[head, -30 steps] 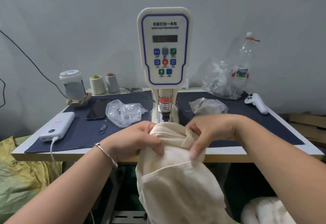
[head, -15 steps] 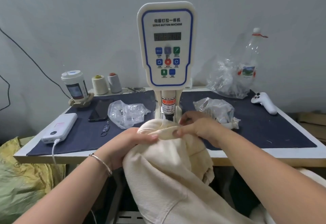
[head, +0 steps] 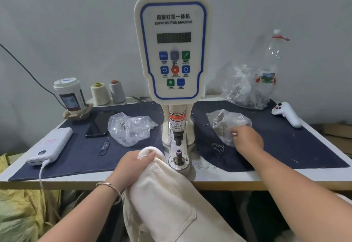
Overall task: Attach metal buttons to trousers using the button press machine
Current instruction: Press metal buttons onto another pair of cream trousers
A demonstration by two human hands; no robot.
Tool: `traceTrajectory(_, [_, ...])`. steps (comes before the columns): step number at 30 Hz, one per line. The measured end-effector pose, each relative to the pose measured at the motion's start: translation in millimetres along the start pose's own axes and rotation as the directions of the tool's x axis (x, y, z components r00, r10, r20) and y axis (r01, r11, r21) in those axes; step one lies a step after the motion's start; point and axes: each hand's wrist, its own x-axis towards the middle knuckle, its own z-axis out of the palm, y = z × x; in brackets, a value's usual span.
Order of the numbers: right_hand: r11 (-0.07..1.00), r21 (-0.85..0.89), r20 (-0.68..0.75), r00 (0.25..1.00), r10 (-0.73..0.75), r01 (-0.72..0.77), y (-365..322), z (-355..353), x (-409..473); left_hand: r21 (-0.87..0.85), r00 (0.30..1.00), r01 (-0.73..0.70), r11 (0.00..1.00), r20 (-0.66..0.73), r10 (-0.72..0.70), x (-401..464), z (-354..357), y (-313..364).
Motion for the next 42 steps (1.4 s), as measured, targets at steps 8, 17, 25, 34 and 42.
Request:
traceTrajectory(8, [0.998,-0.059,-0.02,1.0,-0.009,0.008,3,11,20,-0.108,0.971,0.075,0.991,0.235,-0.047,15,-7,-8])
traceTrajectory(17, [1.0,0.012,-0.174,0.985,-0.008,0.01,6,23,12,-0.123,0.977,0.056,0.991,0.213,-0.028,16,-5,-13])
traceTrajectory(25, [1.0,0.021,-0.186,0.983,-0.008,0.012,7,25,13,-0.122,0.983,0.045,0.991,0.185,-0.022,13,-5,-13])
traceTrajectory(34, [0.997,0.08,-0.288,0.957,0.026,-0.003,10,28,14,-0.138,0.98,0.046,0.989,0.196,-0.018,13,-5,-13])
traceTrajectory(42, [0.979,0.192,-0.378,0.926,0.011,0.067,11,23,0,-0.152,0.984,0.056,0.987,0.178,-0.029,10,-6,-10])
